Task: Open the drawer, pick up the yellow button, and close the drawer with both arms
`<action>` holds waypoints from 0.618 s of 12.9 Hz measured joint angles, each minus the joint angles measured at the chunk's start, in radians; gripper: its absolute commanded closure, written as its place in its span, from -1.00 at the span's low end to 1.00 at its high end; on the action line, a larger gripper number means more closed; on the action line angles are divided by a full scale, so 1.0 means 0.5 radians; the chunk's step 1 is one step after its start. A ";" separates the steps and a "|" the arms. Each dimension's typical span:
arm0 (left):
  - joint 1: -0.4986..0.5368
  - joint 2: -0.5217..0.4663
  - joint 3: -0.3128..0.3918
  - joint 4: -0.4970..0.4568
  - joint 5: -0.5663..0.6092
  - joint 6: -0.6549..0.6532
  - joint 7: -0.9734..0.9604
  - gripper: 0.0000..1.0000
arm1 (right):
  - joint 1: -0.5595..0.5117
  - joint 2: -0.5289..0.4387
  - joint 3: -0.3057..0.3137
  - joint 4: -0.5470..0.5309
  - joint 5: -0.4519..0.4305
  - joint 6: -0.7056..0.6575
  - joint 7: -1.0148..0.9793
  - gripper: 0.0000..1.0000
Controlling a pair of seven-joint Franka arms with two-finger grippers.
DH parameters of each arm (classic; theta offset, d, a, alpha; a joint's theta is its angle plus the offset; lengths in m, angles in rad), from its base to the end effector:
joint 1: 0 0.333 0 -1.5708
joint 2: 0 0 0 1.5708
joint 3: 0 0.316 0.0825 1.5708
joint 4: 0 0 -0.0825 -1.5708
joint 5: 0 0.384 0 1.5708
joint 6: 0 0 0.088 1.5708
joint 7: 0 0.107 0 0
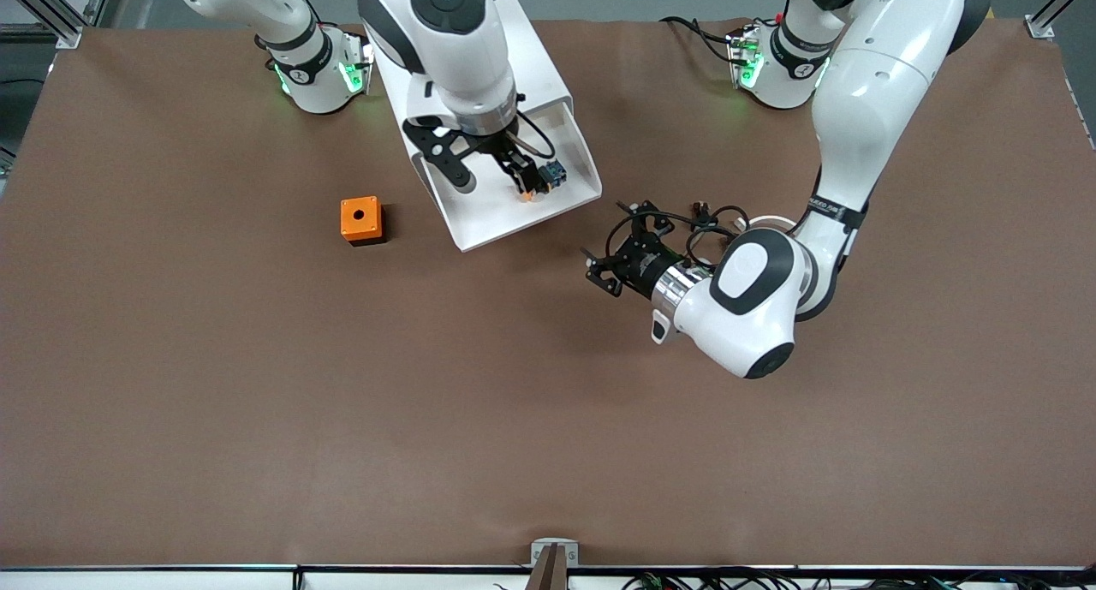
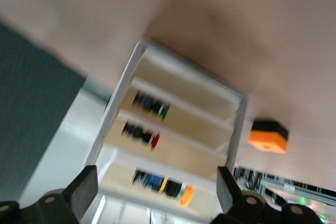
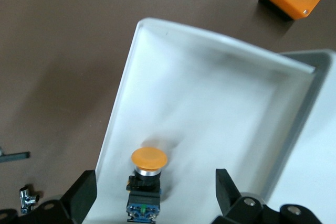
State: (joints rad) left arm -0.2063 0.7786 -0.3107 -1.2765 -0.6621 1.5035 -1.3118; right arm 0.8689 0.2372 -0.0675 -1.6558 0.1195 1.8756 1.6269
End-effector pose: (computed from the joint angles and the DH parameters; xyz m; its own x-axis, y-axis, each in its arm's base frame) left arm 0.5952 -0.3572 0.3107 0.2107 0.5558 -0.8042 0.6995 -0.6604 -0.2731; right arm 0.4301 0.4619 0.4696 0.6481 -0.7555 -0.0962 -0.7573 -0.6527 0.0238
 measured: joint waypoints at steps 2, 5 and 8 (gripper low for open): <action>-0.012 -0.066 -0.021 0.005 0.291 0.200 0.183 -0.98 | 0.050 0.088 -0.001 -0.001 0.000 0.106 0.089 -1.00; -0.065 -0.166 -0.058 0.006 0.686 0.509 0.268 -0.98 | 0.102 0.192 -0.003 -0.001 0.000 0.188 0.151 -0.95; -0.136 -0.225 -0.089 0.005 1.038 0.657 0.269 -0.99 | 0.140 0.232 -0.005 0.000 0.000 0.190 0.196 -0.80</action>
State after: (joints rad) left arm -0.2741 0.6663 -0.3551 -1.2738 -0.1431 1.8320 -1.1772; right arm 0.9389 0.3530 -0.0698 -1.6560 0.1195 1.9709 1.7249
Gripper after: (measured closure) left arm 0.004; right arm 0.022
